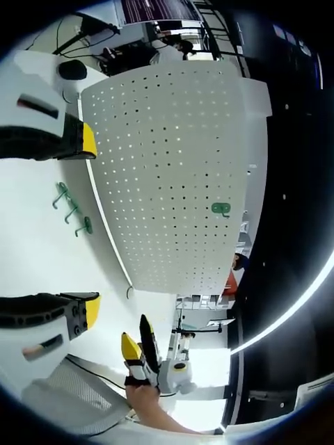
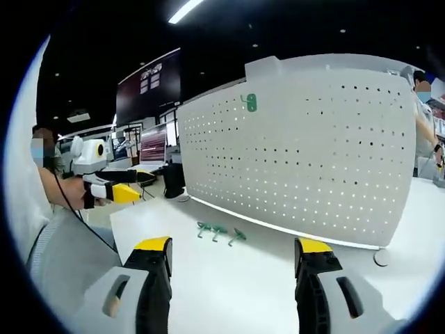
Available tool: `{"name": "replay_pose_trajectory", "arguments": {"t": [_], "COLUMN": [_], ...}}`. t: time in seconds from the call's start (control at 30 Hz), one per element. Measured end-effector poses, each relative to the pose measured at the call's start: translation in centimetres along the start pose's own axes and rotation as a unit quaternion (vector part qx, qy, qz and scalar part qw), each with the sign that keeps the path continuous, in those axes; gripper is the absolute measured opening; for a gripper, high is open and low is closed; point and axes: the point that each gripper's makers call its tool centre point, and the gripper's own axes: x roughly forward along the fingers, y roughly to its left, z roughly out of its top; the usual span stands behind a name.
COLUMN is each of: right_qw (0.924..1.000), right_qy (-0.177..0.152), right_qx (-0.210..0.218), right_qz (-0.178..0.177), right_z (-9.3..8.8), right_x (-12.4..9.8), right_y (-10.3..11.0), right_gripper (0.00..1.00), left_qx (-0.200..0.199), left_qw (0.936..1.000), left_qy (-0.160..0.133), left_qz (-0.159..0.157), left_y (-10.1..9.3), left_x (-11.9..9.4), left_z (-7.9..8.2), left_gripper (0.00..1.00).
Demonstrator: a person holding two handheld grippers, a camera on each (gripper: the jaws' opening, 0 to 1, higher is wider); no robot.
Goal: Insert the hook assembly into the mounting plate slot until the hook locks in place.
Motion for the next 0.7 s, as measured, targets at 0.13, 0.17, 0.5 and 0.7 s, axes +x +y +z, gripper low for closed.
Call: {"name": "replay_pose_trajectory", "arguments": {"t": [0.13,0.17,0.5,0.7], "right_qw": [0.9999,0.9999,0.9997,0.9996], "right_qy": [0.006,0.008,0.022,0.026], "right_qx": [0.012,0.013,0.011,0.008], "right_qz": [0.000,0.000,0.002,0.003], "right_z": [-0.4,-0.5,-1.0,-1.2], "right_x": [0.1,0.1,0.0,0.1], "right_y": [-0.1,-0.1,0.0,0.1], "right_gripper": [0.70,0.70,0.69,0.69], "left_qx": [-0.002,-0.002,-0.005,-0.009], "left_qw": [1.0000,1.0000,0.9999,0.9999], "left_qy": [0.006,0.006,0.008,0.011], "left_qz": [0.001,0.002,0.004,0.003], "left_y": [0.1,0.1,0.2,0.3], "left_x": [0.0,0.0,0.1,0.2], "left_z": [-0.3,-0.2,-0.5,-0.6], "left_gripper": [0.80,0.80,0.80,0.80]}}
